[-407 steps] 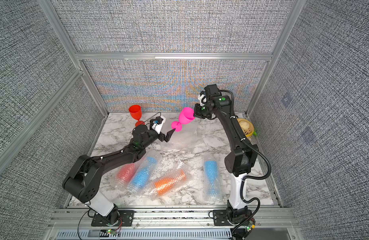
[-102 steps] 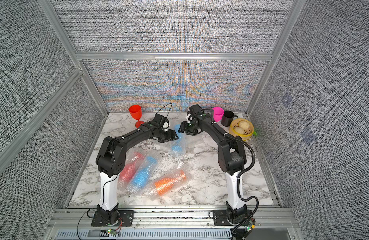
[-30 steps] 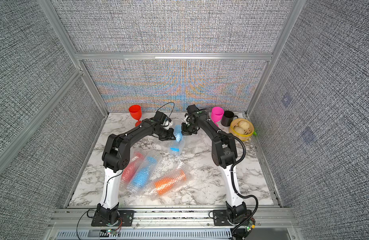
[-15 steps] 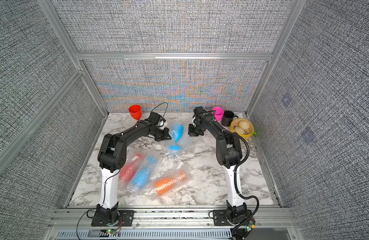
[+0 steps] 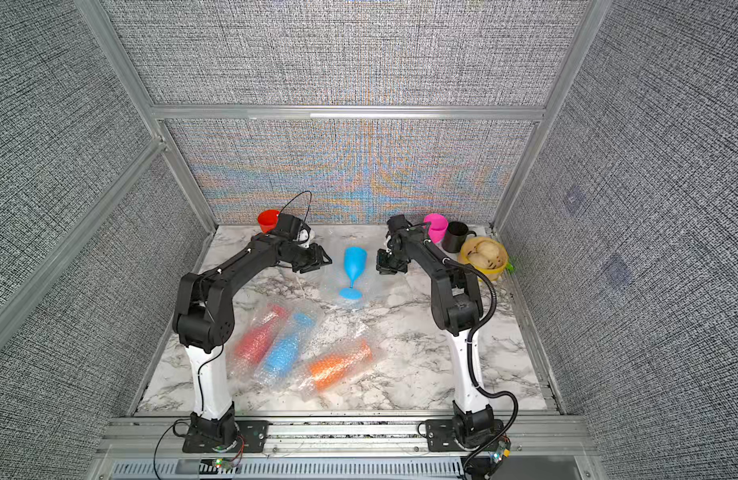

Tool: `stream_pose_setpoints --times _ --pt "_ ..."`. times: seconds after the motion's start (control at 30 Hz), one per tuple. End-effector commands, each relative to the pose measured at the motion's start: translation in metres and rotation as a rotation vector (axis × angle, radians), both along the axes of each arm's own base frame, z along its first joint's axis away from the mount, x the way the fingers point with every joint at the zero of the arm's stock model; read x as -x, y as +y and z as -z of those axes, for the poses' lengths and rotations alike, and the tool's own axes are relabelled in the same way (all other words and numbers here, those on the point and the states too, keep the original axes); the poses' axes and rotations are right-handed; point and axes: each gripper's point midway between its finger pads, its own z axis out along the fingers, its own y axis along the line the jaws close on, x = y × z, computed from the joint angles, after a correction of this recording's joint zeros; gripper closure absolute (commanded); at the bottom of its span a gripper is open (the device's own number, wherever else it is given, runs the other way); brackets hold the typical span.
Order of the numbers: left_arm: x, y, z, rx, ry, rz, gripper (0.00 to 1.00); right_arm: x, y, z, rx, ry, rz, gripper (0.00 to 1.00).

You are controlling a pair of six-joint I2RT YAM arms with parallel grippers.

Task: Unpack wine glasses from bubble wrap
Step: Unwrap the bubble wrap, then pick up the wine glass from the bubble wrap.

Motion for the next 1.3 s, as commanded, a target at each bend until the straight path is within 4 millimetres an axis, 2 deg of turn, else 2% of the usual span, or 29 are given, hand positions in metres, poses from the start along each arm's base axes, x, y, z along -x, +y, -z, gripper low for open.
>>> stream_pose_setpoints --times 0.0,0.03,0.07,0.17,0.27,0.33,0.4,0.47,0.57,0.73,0.9,1.03,1.1,1.27 --pt "-0.003 0.018 -0.018 -0.097 -0.063 -0.032 0.44 -0.001 0.0 -0.004 -0.006 -0.006 0.01 1.0" --pt "-0.005 0.026 -0.017 -0.138 -0.072 -0.053 0.43 -0.001 0.0 -0.004 -0.006 -0.004 0.011 1.0" --pt "-0.005 0.033 -0.034 -0.159 -0.112 -0.078 0.42 -0.001 0.0 -0.004 -0.007 -0.005 0.012 1.0" --pt "-0.002 0.036 -0.05 -0.155 -0.154 -0.1 0.41 -0.001 0.0 -0.003 -0.007 -0.001 0.013 1.0" --pt "0.006 0.016 -0.059 -0.089 -0.148 -0.051 0.45 -0.001 -0.001 -0.004 -0.004 0.0 0.013 0.98" --pt "0.014 -0.006 -0.061 -0.061 -0.135 0.017 0.46 -0.001 -0.002 -0.007 0.004 -0.004 0.015 0.85" --pt "0.021 -0.026 -0.054 -0.088 -0.129 0.082 0.46 -0.002 -0.003 -0.016 0.008 -0.021 0.022 0.66" --pt "0.027 -0.043 -0.039 -0.139 -0.118 0.136 0.45 -0.002 -0.006 -0.027 0.019 -0.044 0.03 0.5" --pt "0.03 -0.063 -0.011 -0.185 -0.073 0.19 0.44 -0.004 -0.011 -0.044 0.03 -0.076 0.046 0.37" --pt "0.029 -0.068 0.033 -0.238 0.0 0.2 0.44 -0.002 -0.014 -0.073 0.028 -0.118 0.069 0.33" --pt "0.036 -0.083 0.056 -0.183 0.041 0.235 0.45 0.0 -0.012 -0.093 -0.001 -0.15 0.068 0.33" --pt "0.038 -0.095 0.059 -0.122 0.059 0.238 0.47 0.002 -0.013 -0.093 -0.003 -0.146 0.068 0.33" --pt "0.038 -0.094 0.064 -0.13 0.065 0.236 0.49 0.003 -0.012 -0.091 -0.008 -0.142 0.068 0.34" --pt "0.041 -0.088 0.091 -0.176 0.106 0.236 0.63 0.004 -0.008 -0.09 -0.037 -0.14 0.073 0.34"
